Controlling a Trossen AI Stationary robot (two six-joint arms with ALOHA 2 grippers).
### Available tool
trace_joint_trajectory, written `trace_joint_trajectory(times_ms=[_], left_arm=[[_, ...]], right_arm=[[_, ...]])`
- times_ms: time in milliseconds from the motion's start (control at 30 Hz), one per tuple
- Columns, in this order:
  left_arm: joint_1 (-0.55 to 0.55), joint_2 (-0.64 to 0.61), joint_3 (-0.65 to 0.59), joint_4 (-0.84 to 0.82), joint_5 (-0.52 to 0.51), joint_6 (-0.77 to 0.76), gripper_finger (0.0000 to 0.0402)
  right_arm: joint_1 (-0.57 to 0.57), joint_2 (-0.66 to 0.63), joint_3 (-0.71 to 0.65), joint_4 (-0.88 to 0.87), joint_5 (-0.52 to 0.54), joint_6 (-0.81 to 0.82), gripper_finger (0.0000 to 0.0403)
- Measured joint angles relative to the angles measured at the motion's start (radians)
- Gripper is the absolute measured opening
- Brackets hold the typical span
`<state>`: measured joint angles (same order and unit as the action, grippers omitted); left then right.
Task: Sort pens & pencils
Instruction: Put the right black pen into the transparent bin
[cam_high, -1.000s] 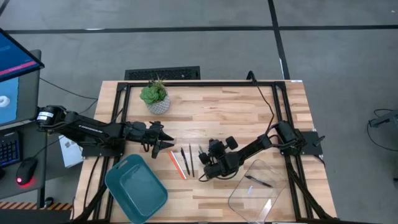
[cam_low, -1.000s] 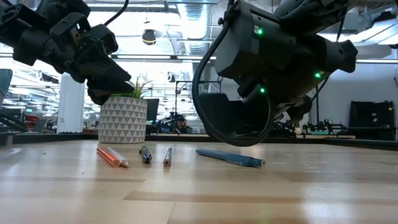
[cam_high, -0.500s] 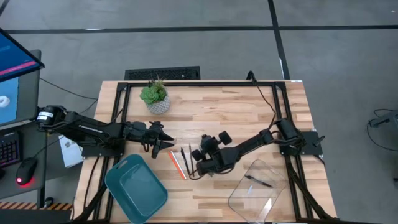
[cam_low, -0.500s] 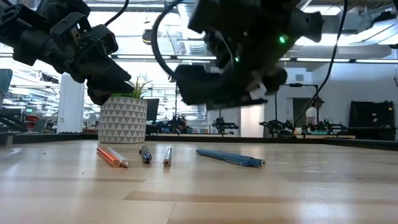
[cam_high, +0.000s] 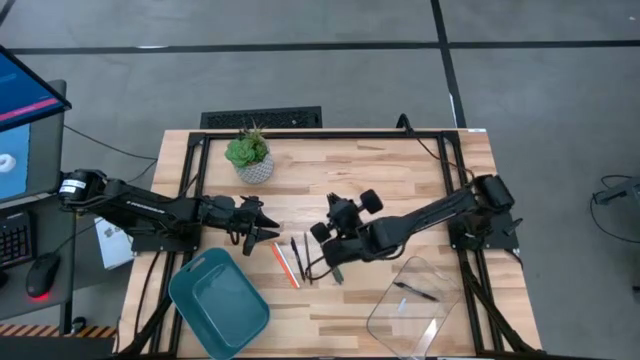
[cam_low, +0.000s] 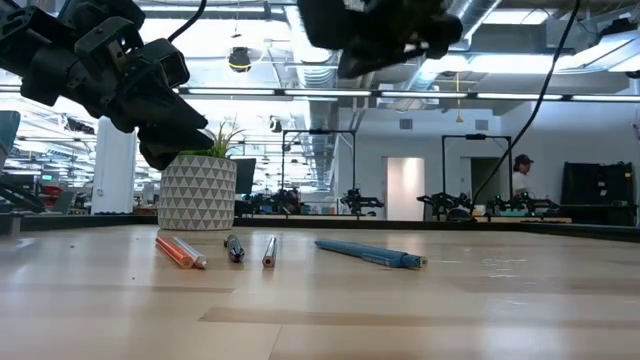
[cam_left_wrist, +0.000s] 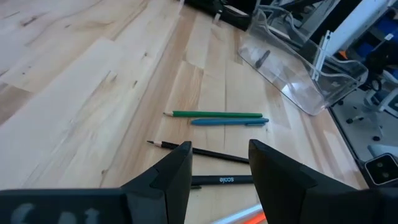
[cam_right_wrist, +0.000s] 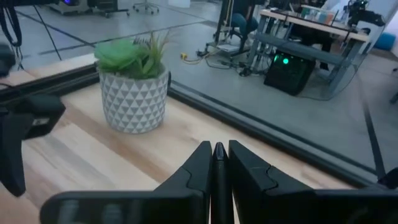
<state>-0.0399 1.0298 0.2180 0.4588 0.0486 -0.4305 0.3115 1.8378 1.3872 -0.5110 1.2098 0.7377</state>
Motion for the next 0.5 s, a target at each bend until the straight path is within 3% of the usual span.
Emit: trace_joint_trajectory(times_ms=[500], left_arm=[[0.000,0.000,0.000,0.002,-0.001,0.000,0.0149]], right_arm=[[-0.008,-0.053,-0.001,0.043,-0.037,-0.091,0.0066]])
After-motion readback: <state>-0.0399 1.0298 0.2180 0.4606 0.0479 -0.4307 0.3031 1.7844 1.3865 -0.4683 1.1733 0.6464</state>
